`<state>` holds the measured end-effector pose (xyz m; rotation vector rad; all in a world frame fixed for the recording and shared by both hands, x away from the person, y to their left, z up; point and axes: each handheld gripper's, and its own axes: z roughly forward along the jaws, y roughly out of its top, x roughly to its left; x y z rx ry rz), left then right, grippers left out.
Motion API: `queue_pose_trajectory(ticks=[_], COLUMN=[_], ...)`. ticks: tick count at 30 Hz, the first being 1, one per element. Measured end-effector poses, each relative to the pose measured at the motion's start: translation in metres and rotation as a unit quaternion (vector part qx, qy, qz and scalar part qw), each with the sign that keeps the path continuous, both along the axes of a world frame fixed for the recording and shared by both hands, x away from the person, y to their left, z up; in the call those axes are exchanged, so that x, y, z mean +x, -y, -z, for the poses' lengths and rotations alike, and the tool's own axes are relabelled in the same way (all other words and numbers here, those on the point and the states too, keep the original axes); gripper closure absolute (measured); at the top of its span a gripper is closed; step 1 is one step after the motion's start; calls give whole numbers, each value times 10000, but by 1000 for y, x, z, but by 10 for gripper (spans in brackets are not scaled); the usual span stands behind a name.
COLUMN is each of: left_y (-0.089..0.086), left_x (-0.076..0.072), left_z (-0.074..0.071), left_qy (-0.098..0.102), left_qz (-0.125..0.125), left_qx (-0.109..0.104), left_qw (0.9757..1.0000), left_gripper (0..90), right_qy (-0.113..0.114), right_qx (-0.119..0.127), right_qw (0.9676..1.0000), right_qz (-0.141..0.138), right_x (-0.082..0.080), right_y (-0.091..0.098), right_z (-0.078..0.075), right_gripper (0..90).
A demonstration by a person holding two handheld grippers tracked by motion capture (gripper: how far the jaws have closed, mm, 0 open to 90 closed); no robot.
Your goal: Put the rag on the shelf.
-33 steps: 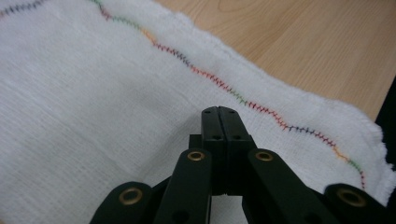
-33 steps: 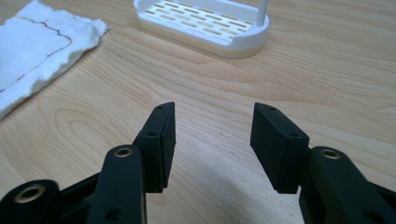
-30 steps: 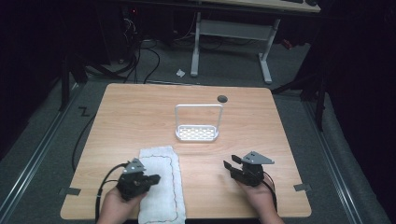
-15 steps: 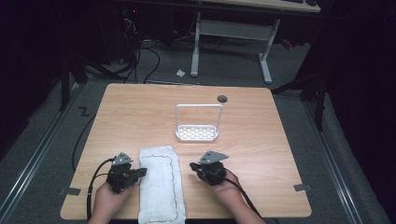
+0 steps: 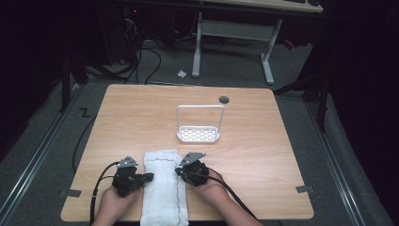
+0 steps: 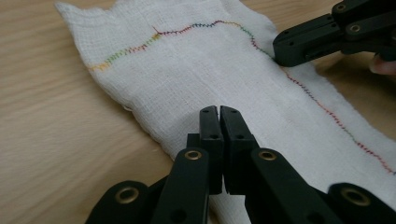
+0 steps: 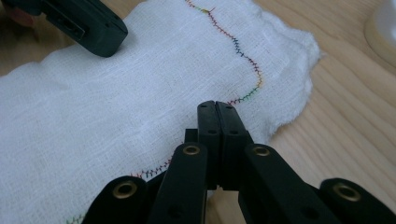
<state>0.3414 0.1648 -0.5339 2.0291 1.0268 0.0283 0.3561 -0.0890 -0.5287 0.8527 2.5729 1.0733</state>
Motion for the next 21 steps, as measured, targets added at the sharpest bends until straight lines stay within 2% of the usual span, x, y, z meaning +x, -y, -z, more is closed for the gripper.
queue_pose_trajectory(ticks=[2, 3, 4, 5, 6, 8, 9, 10, 11, 12, 14, 17, 19, 20, 21], left_y=[12, 19, 27, 35, 43, 57, 64, 72, 83, 83, 94, 109, 112, 112, 111], left_x=[-2, -4, -5, -6, -7, -8, -8, -8, -8, -8, -8, -7, -11, -11, -13], left_z=[0, 0, 1, 1, 1, 2, 2, 2, 2, 2, 2, 3, 3, 3, 2], left_qy=[-30, -44, -37, -3, 13, 29, 33, 60, 60, 60, 66, 56, 288, 288, 404], left_qz=[165, 259, 345, 422, 510, 618, 654, 716, 824, 824, 950, 1123, 1128, 1128, 1070], left_qx=[-43, -63, -74, -57, -60, -101, -112, -85, -69, -69, -80, -137, -113, -113, -94], left_qw=[9999, 9996, 9994, 9991, 9987, 9980, 9978, 9974, 9966, 9966, 9954, 9936, 9931, 9931, 9934], left_gripper=[882, 884, 884, 885, 885, 890, 890, 894, 894, 895, 896, 896, 895, 875, 851], right_qy=[22, 16, 16, 11, 11, 31, 31, 27, 42, 42, 65, 20, -29, -62, -54], right_qx=[-39, -16, -16, 15, 15, -21, -21, -68, -96, -96, -146, -41, 68, 130, 268], right_qw=[10000, 10000, 10000, 9999, 9999, 9997, 9997, 9995, 9994, 9994, 9990, 9977, 9972, 9969, 9966], right_qz=[-11, 44, 44, 130, 130, 228, 228, 308, 320, 320, 415, 677, 741, 772, 775], right_x=[-7, -14, -14, -20, -20, -29, -29, -34, -36, -36, -40, -43, -43, -45, -44], right_y=[11, 25, 25, 38, 38, 57, 57, 70, 74, 74, 86, 108, 114, 117, 119], right_z=[0, 0, 0, 0, 0, 0, 0, -1, -1, -1, -2, -1, 0, -1, -1], right_gripper=[899, 899, 899, 899, 899, 899, 899, 899, 899, 899, 899, 900, 890, 861, 831])
